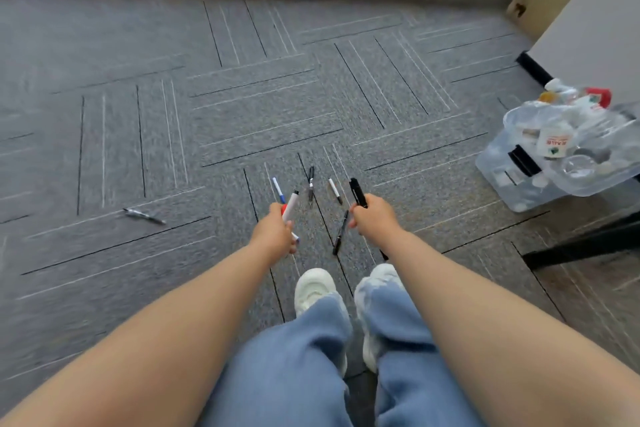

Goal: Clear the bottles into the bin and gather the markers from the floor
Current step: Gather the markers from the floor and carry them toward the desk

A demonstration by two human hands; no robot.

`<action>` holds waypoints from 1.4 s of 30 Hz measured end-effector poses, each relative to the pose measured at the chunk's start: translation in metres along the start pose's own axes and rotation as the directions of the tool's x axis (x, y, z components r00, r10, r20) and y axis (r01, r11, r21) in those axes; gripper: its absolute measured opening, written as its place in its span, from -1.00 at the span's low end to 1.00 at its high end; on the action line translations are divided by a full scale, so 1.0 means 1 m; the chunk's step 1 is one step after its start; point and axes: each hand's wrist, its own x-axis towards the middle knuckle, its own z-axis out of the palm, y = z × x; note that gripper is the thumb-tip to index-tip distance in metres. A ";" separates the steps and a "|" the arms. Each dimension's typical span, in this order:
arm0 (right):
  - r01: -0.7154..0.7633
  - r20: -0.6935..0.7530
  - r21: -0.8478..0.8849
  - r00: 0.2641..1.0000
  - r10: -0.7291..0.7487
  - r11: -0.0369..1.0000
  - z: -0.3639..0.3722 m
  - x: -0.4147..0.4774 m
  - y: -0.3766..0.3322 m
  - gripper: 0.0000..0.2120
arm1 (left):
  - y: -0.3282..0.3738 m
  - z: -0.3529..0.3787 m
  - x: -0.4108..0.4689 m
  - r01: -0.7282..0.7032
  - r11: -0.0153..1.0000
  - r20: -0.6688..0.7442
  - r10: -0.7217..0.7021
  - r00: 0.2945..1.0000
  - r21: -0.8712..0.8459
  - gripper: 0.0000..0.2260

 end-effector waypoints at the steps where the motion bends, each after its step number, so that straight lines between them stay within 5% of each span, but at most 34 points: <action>1: -0.013 -0.010 0.017 1.000 0.013 1.000 0.000 0.005 0.001 -0.86 | 0.000 -0.003 0.007 -0.004 0.998 -0.021 0.005 1.000 0.055 -0.76; 8: -0.106 -0.013 -0.097 0.994 0.105 0.990 0.025 0.056 0.018 -0.75 | 0.002 -0.020 0.067 -0.031 0.879 -0.084 0.080 0.993 0.476 -0.53; 12: -0.178 -0.007 -0.173 0.984 0.179 0.969 0.052 0.099 0.029 -0.66 | -0.012 -0.005 0.112 0.077 0.921 -0.094 -0.044 0.995 0.382 -0.37; 18: -0.227 -0.011 -0.219 0.973 0.231 0.949 0.091 0.159 0.055 -0.78 | -0.059 0.021 0.166 0.125 0.953 -0.074 -0.109 0.991 0.275 -0.53; 28: -0.419 -0.107 -0.279 0.908 0.406 0.864 0.120 0.205 0.124 -0.60 | -0.115 0.062 0.206 0.220 0.964 -0.134 -0.201 0.970 0.152 -0.73; 36: -0.377 -0.093 -0.326 0.926 0.367 0.867 0.136 0.224 0.141 -0.66 | -0.127 0.060 0.199 0.223 0.851 -0.196 -0.145 0.970 0.476 -0.77; 42: -0.408 -0.106 -0.382 0.911 0.400 0.829 0.139 0.230 0.143 -0.64 | -0.151 0.037 0.207 0.308 0.811 -0.282 -0.185 0.941 0.497 -0.72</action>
